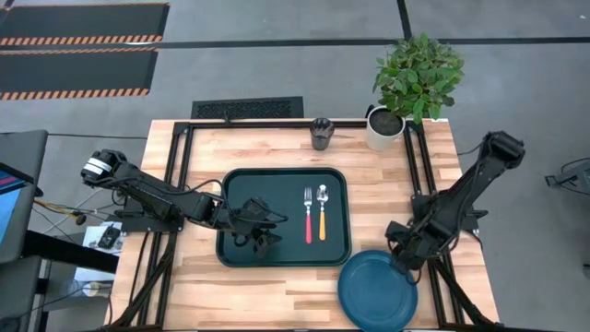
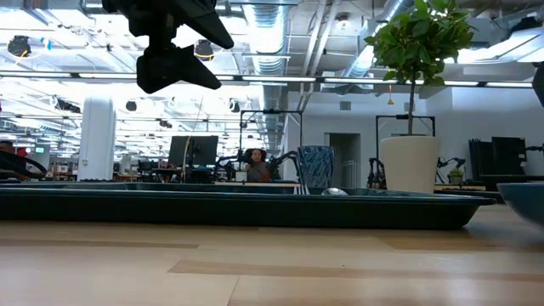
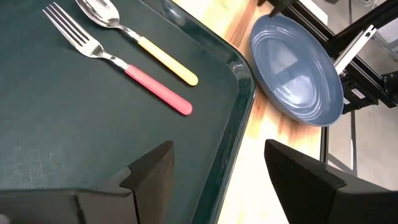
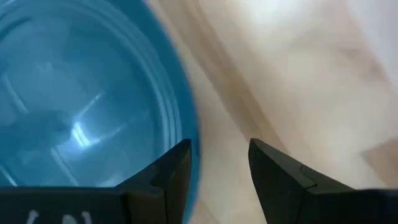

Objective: Pick and place plate/cup/fork/spoon on tray
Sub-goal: Put the dark blue plate on the black serving tray, then put the dark blue cup on the black serving tray

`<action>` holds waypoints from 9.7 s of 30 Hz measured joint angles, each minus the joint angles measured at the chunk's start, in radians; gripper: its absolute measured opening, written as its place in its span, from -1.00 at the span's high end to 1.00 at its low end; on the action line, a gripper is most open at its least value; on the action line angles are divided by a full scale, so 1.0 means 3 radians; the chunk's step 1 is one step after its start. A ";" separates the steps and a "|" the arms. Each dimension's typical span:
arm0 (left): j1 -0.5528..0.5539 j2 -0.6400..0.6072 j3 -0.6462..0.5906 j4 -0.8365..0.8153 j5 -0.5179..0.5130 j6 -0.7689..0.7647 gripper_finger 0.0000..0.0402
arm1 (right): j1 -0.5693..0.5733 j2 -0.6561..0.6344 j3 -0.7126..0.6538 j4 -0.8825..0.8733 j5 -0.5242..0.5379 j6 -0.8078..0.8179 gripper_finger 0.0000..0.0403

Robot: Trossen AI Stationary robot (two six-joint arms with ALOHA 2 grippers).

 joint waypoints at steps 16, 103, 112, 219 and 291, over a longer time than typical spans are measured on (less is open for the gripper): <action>0.0000 0.0000 0.0000 -0.0004 -0.0024 -0.0003 -0.18 | 0.0000 0.0519 0.0001 0.0178 -0.0299 -0.0090 0.59; 0.0083 0.0003 0.0001 -0.0011 -0.0899 -0.0420 0.98 | -0.1360 0.0096 0.1205 0.0679 0.1876 -0.2153 0.22; 0.0140 -0.0020 0.0003 -0.1178 -0.0415 -0.0807 0.99 | -0.1353 -0.0303 0.1207 0.0686 0.1891 -0.2272 -0.15; 0.1358 -0.0615 0.0137 -0.1890 -0.0212 0.0148 -0.31 | -0.4793 0.1592 0.1339 0.2161 0.0310 -0.3295 0.01; 0.1810 0.0177 0.0721 0.0510 0.0154 0.2153 -0.31 | -0.3209 0.1258 0.1768 0.1665 0.1801 -0.4109 0.87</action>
